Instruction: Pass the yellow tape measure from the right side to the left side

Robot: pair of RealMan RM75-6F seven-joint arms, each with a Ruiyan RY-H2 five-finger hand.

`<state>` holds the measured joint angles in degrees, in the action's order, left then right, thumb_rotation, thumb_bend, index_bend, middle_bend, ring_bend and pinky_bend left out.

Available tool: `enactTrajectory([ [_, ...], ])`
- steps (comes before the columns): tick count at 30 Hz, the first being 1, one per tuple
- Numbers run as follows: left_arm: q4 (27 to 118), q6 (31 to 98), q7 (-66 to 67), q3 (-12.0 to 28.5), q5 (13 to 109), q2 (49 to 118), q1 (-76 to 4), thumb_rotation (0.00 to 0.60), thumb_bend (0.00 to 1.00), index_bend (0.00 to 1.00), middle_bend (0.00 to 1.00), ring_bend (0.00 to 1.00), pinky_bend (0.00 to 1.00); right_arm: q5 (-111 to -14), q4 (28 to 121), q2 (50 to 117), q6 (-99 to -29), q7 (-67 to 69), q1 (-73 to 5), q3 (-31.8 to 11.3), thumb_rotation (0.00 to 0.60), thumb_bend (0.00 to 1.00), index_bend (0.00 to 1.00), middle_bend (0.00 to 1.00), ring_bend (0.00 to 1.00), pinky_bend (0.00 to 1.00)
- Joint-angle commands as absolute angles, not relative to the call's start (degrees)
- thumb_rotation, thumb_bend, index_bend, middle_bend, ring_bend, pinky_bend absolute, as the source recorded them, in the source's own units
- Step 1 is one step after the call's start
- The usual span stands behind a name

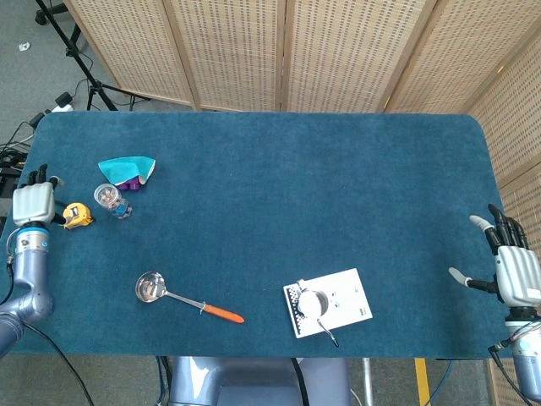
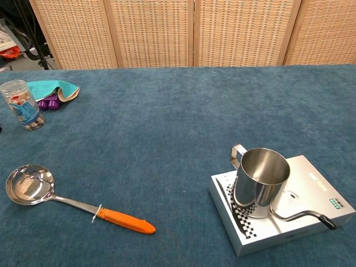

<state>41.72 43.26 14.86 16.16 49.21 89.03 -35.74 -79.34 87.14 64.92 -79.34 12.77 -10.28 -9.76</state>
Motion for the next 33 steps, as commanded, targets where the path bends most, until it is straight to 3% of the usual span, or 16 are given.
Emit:
enactTrajectory([
  [1,45.84,43.94,15.28,16.46,50.05,85.03,-35.40,0.600,0.11,0.30,0.00,0.05,0.25,-79.58,87.14,64.99,-79.57,12.63,-10.26,-9.71,0.600,0.14,0.17,0.00,0.00,0.03],
  [8,57.82,42.61,17.46,18.99,46.14,74.76,-35.31,0.600,0.10,0.17,0.00,0.00,0.17,-80.29,87.47,65.06,-79.99,12.27,-10.23,-9.47,0.600,0.14,0.17,0.00,0.00,0.03],
  [13,67.85,43.54,19.52,20.68,42.98,67.54,-35.61,0.600,0.10,0.00,0.00,0.00,0.08,-80.64,87.77,65.17,-80.36,11.93,-10.19,-9.38,0.600,0.14,0.17,0.00,0.00,0.03],
  [21,82.62,55.81,18.50,22.41,49.10,64.02,-34.37,0.600,0.10,0.00,0.00,0.00,0.00,-80.56,87.82,65.13,-80.56,12.31,-10.06,-9.42,0.600,0.14,0.17,0.00,0.00,0.03],
  [26,90.11,63.89,16.50,20.37,57.71,63.51,-31.30,0.600,0.09,0.00,0.00,0.00,0.00,-80.43,87.67,64.96,-80.69,12.89,-9.95,-9.54,0.600,0.14,0.17,0.00,0.00,0.03],
  [33,101.82,70.99,18.23,13.64,64.60,61.02,-24.80,0.600,0.11,0.00,0.00,0.00,0.00,-80.78,87.44,64.92,-81.17,13.33,-9.83,-9.58,0.600,0.13,0.17,0.00,0.00,0.03],
])
